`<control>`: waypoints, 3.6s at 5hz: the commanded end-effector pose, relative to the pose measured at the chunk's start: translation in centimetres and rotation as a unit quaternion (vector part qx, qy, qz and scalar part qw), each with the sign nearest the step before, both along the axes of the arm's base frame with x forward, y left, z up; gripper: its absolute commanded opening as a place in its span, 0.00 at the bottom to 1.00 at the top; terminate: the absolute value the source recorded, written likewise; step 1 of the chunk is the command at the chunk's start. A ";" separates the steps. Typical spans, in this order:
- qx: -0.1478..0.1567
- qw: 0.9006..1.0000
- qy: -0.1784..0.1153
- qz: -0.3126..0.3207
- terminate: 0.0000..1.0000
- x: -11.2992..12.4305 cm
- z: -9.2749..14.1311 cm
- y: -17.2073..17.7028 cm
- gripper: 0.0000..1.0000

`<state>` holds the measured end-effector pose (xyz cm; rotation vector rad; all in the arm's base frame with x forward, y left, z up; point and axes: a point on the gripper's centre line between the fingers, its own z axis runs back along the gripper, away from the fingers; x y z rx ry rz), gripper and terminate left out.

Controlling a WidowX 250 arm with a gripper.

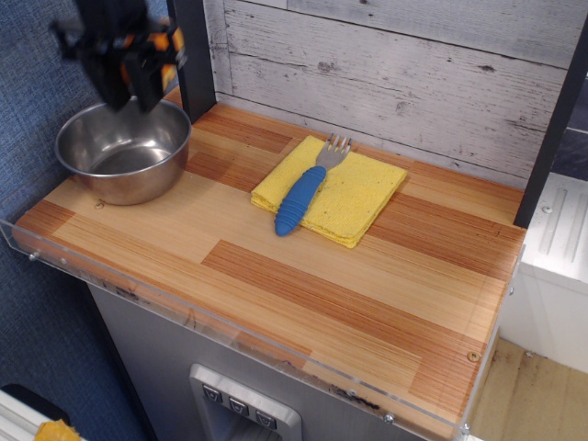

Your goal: Move orange pepper directly to the right of cloth.

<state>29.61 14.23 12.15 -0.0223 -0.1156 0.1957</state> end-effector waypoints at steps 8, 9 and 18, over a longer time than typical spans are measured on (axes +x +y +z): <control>0.003 0.999 0.040 0.034 0.00 -4.7 -9.5 -25.1 0.00; -0.006 0.997 0.025 0.076 0.00 -4.5 -9.5 -25.6 0.00; -0.023 0.998 -0.035 -0.036 0.00 -0.1 -4.6 -20.4 1.00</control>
